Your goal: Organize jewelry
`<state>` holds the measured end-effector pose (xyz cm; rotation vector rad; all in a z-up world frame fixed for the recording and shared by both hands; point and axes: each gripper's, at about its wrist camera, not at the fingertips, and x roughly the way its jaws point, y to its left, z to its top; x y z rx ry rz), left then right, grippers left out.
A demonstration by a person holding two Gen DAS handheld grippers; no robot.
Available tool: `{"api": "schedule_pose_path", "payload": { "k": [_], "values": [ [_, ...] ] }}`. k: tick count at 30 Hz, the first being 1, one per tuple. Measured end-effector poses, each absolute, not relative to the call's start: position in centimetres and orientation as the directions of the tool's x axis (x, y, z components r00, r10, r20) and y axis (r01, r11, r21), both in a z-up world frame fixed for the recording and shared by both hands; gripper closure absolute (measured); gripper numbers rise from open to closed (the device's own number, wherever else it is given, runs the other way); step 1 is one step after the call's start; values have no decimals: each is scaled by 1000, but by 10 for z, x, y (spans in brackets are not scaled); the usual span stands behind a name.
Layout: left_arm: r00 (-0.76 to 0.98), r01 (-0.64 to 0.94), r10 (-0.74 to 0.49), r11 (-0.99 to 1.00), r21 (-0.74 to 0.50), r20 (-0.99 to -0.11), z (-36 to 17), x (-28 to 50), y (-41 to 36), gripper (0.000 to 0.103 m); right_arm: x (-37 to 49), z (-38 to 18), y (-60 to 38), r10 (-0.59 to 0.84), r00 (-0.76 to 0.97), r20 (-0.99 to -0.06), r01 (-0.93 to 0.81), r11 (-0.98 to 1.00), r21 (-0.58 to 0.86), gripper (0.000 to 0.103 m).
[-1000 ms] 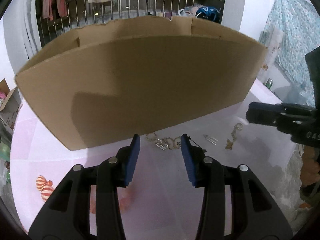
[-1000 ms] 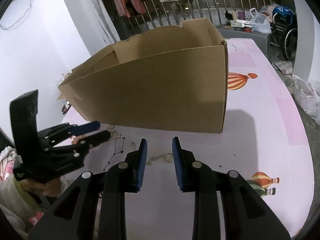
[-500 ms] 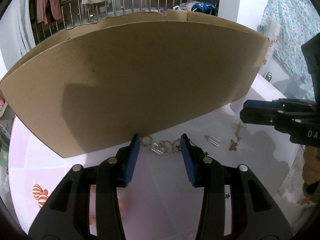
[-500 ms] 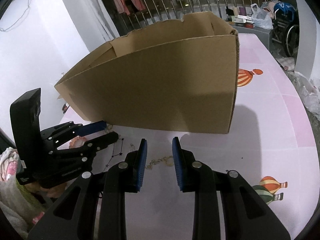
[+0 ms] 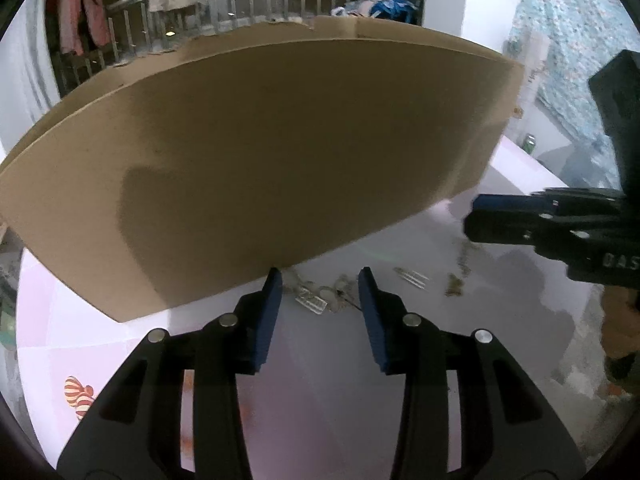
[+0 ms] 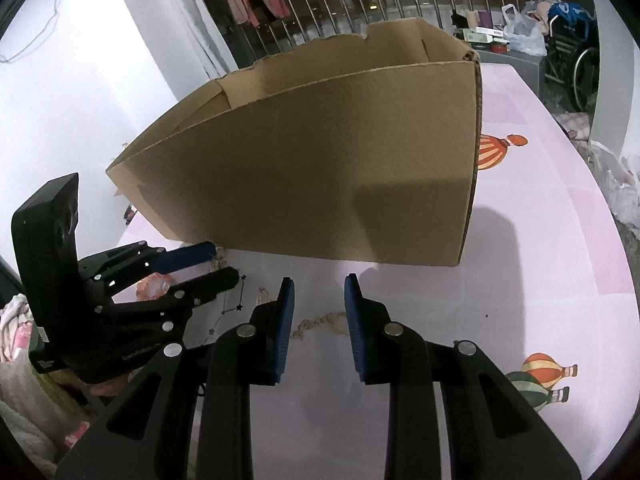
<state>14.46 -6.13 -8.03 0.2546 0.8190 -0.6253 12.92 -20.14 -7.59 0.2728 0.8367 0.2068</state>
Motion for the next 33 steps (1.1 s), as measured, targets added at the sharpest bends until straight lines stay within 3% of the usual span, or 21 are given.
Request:
{"api": "schedule_pose_path", "payload": {
  "k": [9,24,33],
  "values": [
    [444,705,-491,708,-46,-749,-80,118,-73,69,125,-72,-203,281,649,-707,-69,947,313,77],
    [455,648,-476,757,-86,-753,-70,107,-58,69,111,-76,-203,295,627,-721,-65,942,329,77],
    [481,602,-432,795,-71,-763,-73,115,-75,80,112,-79,-205,304,627,-717,-60,937,344,77]
  ]
}}
